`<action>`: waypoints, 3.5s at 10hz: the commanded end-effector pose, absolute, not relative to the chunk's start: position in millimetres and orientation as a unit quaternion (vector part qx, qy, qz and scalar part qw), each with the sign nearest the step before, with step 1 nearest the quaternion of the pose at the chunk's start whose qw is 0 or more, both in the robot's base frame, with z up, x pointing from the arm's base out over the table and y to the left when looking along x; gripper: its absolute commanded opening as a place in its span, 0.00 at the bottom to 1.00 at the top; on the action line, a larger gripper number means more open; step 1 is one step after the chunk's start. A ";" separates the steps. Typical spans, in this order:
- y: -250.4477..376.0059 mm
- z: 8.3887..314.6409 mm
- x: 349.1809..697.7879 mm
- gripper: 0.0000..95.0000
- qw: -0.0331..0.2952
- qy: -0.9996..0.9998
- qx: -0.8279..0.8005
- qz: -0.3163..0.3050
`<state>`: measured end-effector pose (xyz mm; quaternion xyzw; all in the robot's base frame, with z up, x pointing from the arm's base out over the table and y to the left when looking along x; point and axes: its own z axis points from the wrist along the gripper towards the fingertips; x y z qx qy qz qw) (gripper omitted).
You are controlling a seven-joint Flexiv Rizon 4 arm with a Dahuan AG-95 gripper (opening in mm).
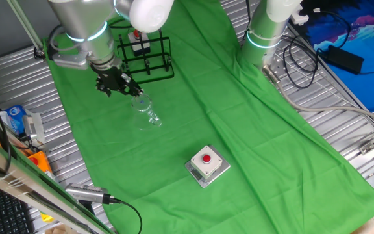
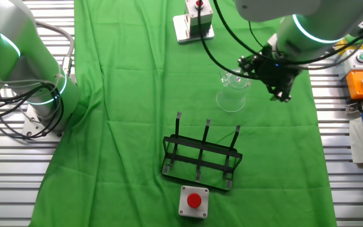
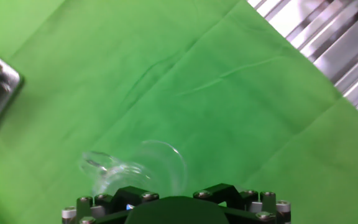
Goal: Take the cup off the cup rack
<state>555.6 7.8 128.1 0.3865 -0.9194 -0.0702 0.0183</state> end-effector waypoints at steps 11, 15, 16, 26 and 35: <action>27.5 108.6 513.7 1.00 -0.001 -0.969 0.238 -0.070; 27.5 108.7 513.8 0.80 -0.013 -0.966 0.254 -0.051; 27.5 108.7 513.9 0.80 -0.015 -0.966 0.256 -0.046; 32.6 121.3 526.4 0.00 -0.010 -0.980 0.147 -0.131; 35.2 126.6 531.2 0.00 -0.009 -0.970 0.081 -0.228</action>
